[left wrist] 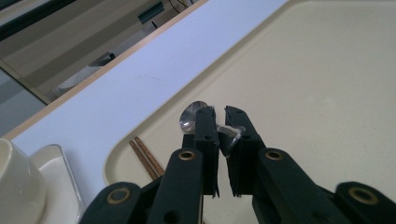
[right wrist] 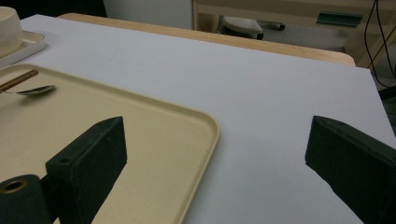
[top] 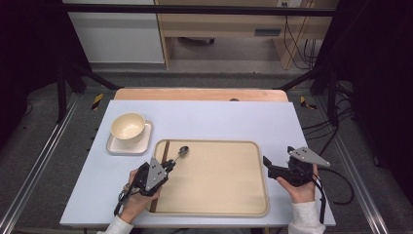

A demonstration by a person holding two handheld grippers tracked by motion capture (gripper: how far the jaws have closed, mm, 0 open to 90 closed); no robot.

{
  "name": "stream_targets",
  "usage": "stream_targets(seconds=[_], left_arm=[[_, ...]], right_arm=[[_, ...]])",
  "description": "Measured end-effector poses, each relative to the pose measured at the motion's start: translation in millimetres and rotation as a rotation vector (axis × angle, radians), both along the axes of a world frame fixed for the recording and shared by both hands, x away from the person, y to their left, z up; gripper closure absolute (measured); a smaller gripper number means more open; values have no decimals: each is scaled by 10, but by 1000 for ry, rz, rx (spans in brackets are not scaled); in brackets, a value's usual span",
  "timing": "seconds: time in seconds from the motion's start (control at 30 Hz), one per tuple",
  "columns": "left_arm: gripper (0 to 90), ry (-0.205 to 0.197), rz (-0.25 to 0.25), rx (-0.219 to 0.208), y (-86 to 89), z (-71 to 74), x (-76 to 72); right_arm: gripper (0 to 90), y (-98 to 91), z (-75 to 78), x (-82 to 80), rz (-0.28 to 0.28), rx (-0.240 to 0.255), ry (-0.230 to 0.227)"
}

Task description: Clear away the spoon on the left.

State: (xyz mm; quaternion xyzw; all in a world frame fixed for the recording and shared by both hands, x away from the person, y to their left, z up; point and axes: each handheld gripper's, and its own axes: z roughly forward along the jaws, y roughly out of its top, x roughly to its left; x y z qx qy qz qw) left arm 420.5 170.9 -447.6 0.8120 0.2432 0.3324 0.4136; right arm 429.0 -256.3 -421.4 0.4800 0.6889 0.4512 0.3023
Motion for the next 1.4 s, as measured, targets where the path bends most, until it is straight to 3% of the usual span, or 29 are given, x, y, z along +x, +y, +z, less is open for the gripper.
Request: stream_targets(seconds=[0.6,0.93,1.4], left_arm=[[780,31,-40,29,-27,-53,-16],[723,60,-61,63,-41,-104,-22],[633,105,-72,77,-81,-171,-33]], right_arm=[[59,-6,5,-4,2,-1,-3],[59,-10,8,-6,-2,2,-5],[58,-12,10,-9,-2,3,-6]])
